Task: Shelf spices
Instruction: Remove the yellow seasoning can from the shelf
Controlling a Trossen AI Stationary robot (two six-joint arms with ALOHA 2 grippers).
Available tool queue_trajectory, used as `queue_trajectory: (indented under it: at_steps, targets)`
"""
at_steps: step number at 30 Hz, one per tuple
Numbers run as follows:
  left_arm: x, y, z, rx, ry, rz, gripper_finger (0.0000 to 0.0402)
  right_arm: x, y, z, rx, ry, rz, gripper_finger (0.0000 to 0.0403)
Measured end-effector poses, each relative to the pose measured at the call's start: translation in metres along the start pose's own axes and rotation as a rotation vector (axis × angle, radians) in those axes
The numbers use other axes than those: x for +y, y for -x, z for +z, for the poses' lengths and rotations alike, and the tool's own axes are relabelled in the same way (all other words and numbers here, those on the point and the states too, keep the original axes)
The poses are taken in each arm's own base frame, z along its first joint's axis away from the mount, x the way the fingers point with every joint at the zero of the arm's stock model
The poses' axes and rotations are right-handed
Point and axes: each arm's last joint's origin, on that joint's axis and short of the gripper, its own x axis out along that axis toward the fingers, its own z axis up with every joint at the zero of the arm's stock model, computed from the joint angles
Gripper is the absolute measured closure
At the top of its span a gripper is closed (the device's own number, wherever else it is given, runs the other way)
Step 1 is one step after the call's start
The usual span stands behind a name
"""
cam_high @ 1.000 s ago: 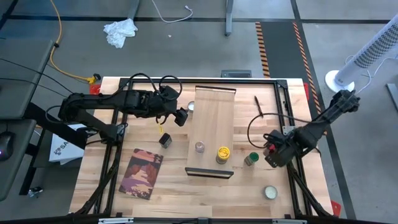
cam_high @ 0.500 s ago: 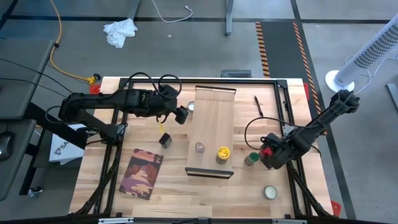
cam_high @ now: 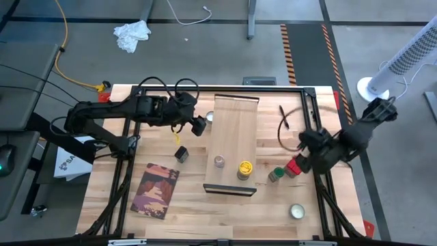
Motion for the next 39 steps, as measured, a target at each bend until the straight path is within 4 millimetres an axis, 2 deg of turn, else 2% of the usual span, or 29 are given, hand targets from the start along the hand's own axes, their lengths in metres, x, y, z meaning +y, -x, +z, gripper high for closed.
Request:
queue_trajectory:
  at_steps: [3, 9, 13, 17, 21, 27, 31, 39]
  targets:
    - [0.000, 0.003, 0.003, -0.017, -0.044, 0.002, 0.0071, 0.012, 0.004, 0.020, -0.076, 0.018, 0.037, 0.0042]
    - [-0.001, 0.004, 0.003, -0.013, -0.084, -0.008, 0.0071, 0.068, -0.026, 0.041, -0.146, 0.180, 0.172, 0.0041]
    - [-0.002, 0.005, 0.002, -0.012, -0.086, -0.013, 0.0071, 0.090, -0.039, 0.045, -0.203, 0.251, 0.199, 0.0041]
    - [-0.004, 0.005, 0.001, -0.002, -0.073, -0.030, 0.0071, 0.100, -0.043, 0.040, -0.257, 0.272, 0.169, 0.0041]
    - [-0.004, 0.005, 0.001, 0.006, -0.064, -0.041, 0.0071, 0.113, -0.049, 0.034, -0.308, 0.303, 0.250, 0.0041]
    - [-0.004, 0.005, 0.000, 0.012, -0.039, -0.043, 0.0071, 0.113, -0.068, 0.023, -0.272, 0.356, 0.267, 0.0041]
    - [-0.004, 0.005, 0.000, 0.015, -0.040, -0.043, 0.0071, 0.121, -0.076, 0.025, -0.334, 0.392, 0.310, 0.0041]
    - [-0.003, 0.005, 0.001, 0.003, -0.038, -0.025, 0.0071, 0.132, -0.104, 0.030, -0.356, 0.411, 0.269, 0.0041]
